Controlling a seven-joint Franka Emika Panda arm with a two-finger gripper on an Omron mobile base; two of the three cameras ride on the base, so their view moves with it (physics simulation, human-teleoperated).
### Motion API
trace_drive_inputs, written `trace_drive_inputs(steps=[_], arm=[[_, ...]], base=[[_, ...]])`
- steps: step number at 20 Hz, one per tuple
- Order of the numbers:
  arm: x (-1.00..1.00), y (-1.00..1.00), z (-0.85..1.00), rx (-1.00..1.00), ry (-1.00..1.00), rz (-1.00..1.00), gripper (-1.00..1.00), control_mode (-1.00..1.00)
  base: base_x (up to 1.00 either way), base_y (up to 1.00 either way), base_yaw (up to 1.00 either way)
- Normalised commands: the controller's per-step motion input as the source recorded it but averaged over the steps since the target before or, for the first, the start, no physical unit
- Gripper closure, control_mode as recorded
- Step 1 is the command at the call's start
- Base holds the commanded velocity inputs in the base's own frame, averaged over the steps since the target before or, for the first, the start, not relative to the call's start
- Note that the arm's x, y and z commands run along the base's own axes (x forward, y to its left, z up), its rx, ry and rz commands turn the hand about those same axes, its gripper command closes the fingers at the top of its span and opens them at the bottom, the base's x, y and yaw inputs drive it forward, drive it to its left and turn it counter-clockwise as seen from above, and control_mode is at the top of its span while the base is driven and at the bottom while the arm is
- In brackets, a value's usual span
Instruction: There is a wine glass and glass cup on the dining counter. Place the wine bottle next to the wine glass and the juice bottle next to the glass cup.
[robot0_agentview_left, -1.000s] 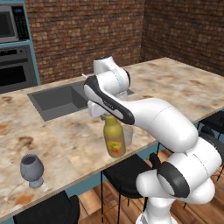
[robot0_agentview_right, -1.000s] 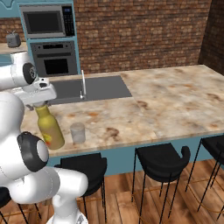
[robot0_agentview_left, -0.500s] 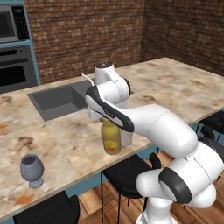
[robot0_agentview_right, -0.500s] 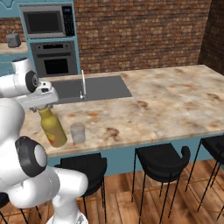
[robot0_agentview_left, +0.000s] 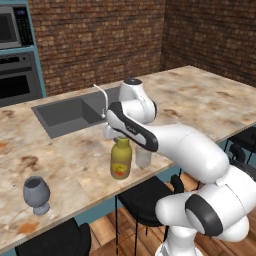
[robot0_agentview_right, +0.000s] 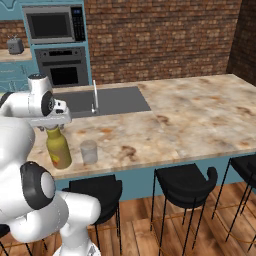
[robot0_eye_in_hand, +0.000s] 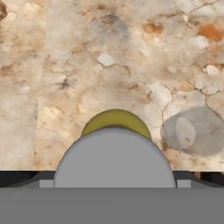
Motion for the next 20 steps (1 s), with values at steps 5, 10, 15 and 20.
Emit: trace_drive_inputs(steps=[5,10,15,20], arm=[[0.17,-0.03,-0.15,0.02,-0.01,0.0,1.0,-1.0],[0.19,-0.02,-0.11,0.0,0.0,0.0,1.0,-1.0],[0.16,-0.03,-0.14,0.05,0.0,0.0,1.0,-1.0],[0.1,-0.02,-0.21,0.05,0.0,0.0,1.0,-1.0]], base=[[0.0,0.0,0.0],[0.0,0.0,0.0],[0.0,0.0,0.0],[0.0,0.0,0.0]])
